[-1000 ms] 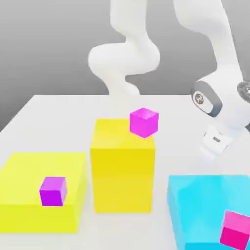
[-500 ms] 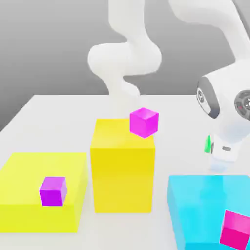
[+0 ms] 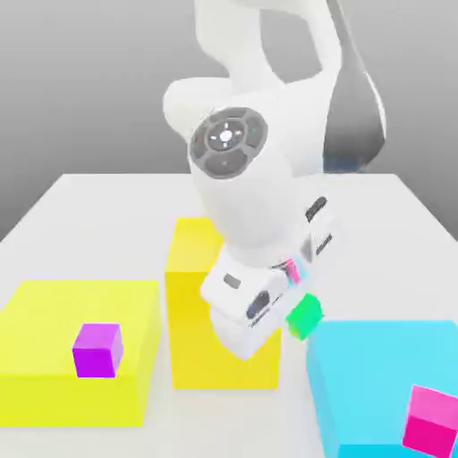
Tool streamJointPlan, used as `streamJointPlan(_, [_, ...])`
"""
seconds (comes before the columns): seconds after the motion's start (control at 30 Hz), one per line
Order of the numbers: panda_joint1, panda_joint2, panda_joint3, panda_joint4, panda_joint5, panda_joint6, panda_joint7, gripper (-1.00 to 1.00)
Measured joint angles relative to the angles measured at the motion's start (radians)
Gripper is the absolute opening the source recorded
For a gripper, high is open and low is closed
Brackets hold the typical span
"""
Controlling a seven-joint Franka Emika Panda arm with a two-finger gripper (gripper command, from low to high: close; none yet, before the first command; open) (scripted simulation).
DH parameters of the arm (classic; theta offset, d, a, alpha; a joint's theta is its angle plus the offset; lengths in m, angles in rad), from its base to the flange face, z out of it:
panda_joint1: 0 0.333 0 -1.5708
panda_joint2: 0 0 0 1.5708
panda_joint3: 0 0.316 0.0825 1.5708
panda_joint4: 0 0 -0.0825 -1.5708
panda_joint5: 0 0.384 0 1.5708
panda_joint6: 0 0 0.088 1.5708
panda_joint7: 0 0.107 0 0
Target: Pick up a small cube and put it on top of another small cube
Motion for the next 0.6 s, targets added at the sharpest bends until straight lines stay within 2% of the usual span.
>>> streamJointPlan(0.43, [-0.191, -0.083, -0.099, -0.023, -0.226, 0.145, 0.540, -1.00])
streamJointPlan(0.6, [-0.236, -0.128, -0.103, -0.050, -0.280, 0.202, 0.734, -1.00])
